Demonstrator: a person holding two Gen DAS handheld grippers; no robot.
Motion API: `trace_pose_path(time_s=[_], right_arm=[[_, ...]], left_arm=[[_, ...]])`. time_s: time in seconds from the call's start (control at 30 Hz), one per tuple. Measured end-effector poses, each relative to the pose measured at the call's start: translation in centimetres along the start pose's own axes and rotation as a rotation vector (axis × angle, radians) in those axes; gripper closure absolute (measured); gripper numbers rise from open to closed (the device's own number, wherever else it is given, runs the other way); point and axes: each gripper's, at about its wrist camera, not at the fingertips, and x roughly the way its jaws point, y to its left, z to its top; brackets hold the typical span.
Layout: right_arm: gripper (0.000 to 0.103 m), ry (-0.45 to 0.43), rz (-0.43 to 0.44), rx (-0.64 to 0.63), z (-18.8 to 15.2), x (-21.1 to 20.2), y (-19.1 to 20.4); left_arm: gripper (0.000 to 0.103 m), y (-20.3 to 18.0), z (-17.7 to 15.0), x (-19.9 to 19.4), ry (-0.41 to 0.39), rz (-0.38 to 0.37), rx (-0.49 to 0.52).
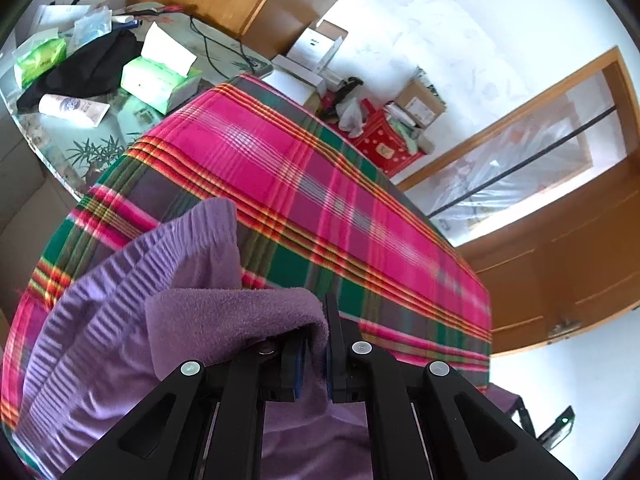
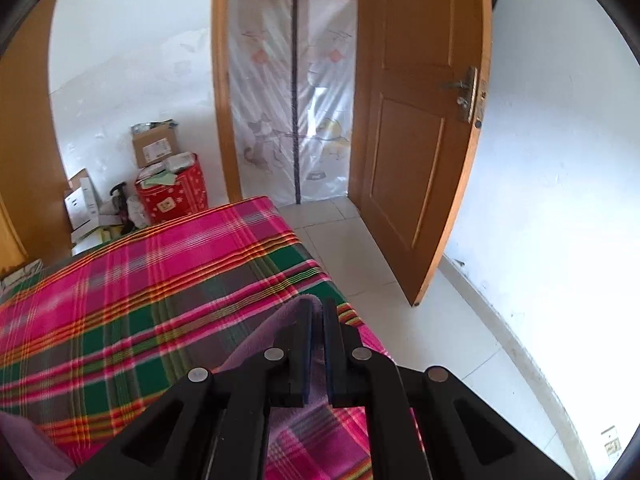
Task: Fold clothes
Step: 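Lay the pants flat and open the left gripper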
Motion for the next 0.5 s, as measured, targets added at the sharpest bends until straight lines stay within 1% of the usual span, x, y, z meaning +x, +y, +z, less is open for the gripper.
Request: trace_pose_path(time_s=[0.3, 0.5], right_arm=[[0.098, 0.024, -0.054, -0.040, 0.6, 3.9, 2.1], [0.098, 0.022, -0.098, -0.069, 0.8, 5.7, 3.0]], left_arm=[[0.096, 0.5, 2.0, 5.0, 0.037, 0.061, -0.033], [0.096, 0.6, 2.9, 6.7, 0.048, 0.082, -0.046]])
